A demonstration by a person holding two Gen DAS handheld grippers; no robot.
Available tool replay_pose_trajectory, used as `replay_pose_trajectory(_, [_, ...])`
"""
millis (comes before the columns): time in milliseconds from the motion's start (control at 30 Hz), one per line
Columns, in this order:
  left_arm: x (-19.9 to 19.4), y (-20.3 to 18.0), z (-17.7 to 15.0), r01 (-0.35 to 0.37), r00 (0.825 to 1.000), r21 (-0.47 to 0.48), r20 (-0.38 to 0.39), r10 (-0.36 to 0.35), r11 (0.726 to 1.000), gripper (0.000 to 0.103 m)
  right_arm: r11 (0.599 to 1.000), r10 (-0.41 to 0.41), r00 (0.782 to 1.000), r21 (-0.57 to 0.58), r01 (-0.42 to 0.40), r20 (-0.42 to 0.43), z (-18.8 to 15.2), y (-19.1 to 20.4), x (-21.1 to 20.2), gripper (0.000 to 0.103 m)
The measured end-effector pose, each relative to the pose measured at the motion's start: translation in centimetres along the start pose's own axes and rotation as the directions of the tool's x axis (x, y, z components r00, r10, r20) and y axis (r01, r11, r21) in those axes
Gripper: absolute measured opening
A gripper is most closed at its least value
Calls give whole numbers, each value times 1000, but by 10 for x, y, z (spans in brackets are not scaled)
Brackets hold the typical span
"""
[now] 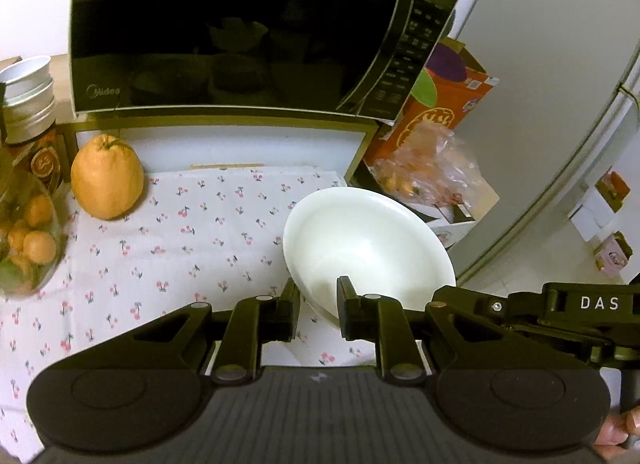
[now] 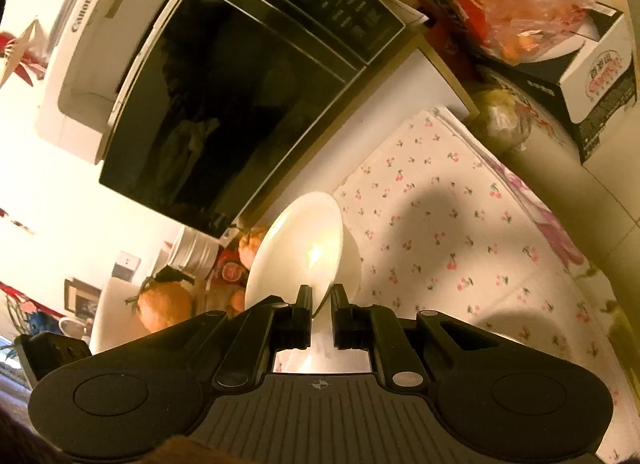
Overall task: Organize plates and bowls
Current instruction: 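Lift the white bowl with both tools and carry it toward the placed bowl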
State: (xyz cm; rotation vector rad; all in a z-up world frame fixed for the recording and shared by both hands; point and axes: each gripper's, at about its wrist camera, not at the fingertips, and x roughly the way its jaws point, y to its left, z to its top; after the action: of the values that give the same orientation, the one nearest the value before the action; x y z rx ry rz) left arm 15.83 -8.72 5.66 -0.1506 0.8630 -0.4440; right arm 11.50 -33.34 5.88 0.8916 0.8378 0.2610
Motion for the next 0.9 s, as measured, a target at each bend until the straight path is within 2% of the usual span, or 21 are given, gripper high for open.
replay_pose_trajectory(433, [-15,-24,-47,9,1000,-38,-18,-9,999,17,998,-65,998,-20,65,-7,-32,-18,-37,10])
replay_pose_trajectory(900, [-3,-36,-93,-21,997,-74,-73,15,997,17,994,-98,994,51,100,-48,-56,-60,-46,10])
